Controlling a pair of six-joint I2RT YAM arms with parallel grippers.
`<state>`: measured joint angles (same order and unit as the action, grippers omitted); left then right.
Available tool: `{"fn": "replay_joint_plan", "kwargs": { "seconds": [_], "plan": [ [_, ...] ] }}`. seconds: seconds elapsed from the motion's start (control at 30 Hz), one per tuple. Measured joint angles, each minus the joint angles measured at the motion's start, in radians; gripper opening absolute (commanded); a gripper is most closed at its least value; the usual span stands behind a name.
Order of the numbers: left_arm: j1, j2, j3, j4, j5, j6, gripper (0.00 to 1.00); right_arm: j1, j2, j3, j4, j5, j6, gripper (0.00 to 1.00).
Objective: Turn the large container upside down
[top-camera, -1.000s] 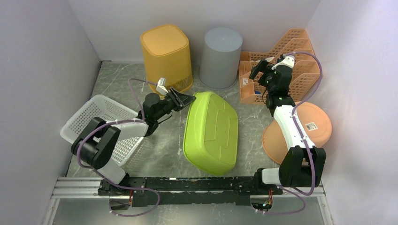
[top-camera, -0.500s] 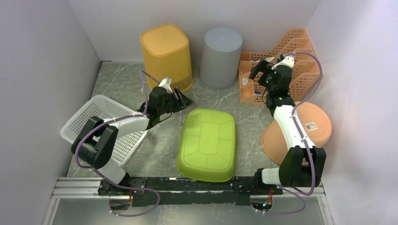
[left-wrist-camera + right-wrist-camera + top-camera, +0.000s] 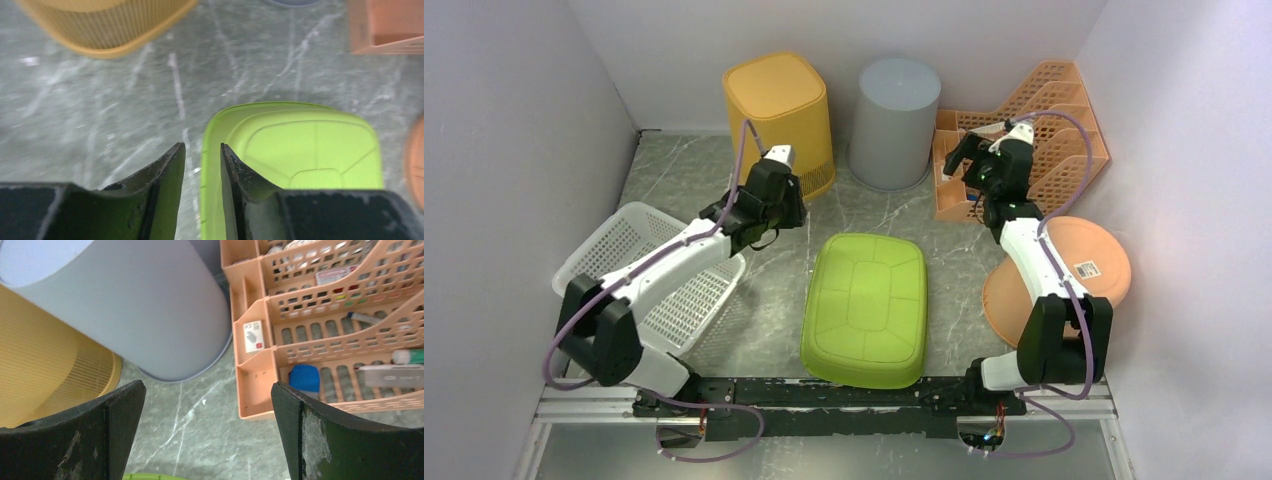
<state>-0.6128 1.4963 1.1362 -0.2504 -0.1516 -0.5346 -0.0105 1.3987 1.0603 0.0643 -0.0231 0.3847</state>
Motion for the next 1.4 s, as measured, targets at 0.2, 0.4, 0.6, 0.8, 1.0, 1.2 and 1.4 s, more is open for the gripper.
{"fn": "replay_joint_plan", "kwargs": {
  "seconds": [0.2,0.4,0.6,0.8,1.0,1.2,1.4],
  "plan": [
    [-0.018,-0.159,0.002,-0.267,-0.226,0.026,0.51,0.113,0.034,0.000,-0.021,0.004,-0.013,1.00],
    [-0.019,-0.249,-0.130,-0.400,-0.333,-0.008,0.66,0.199,0.070,0.000,-0.025,-0.008,-0.023,1.00],
    [-0.019,-0.241,-0.154,-0.482,-0.407,-0.050,0.69,0.203,0.085,-0.003,-0.026,-0.008,-0.026,1.00],
    [-0.019,-0.204,-0.188,-0.491,-0.436,-0.081,0.70,0.203,0.085,-0.008,-0.026,-0.008,-0.030,1.00],
    [-0.024,-0.167,-0.267,-0.487,-0.426,-0.098,0.63,0.203,0.085,-0.008,-0.025,-0.008,-0.033,1.00],
    [-0.034,-0.167,-0.287,-0.480,-0.431,-0.048,0.08,0.203,0.085,-0.008,-0.024,-0.008,-0.033,1.00],
    [-0.093,-0.159,-0.260,-0.509,-0.521,0.108,0.07,0.203,0.085,-0.021,-0.023,-0.007,-0.033,1.00]
  ]
}}
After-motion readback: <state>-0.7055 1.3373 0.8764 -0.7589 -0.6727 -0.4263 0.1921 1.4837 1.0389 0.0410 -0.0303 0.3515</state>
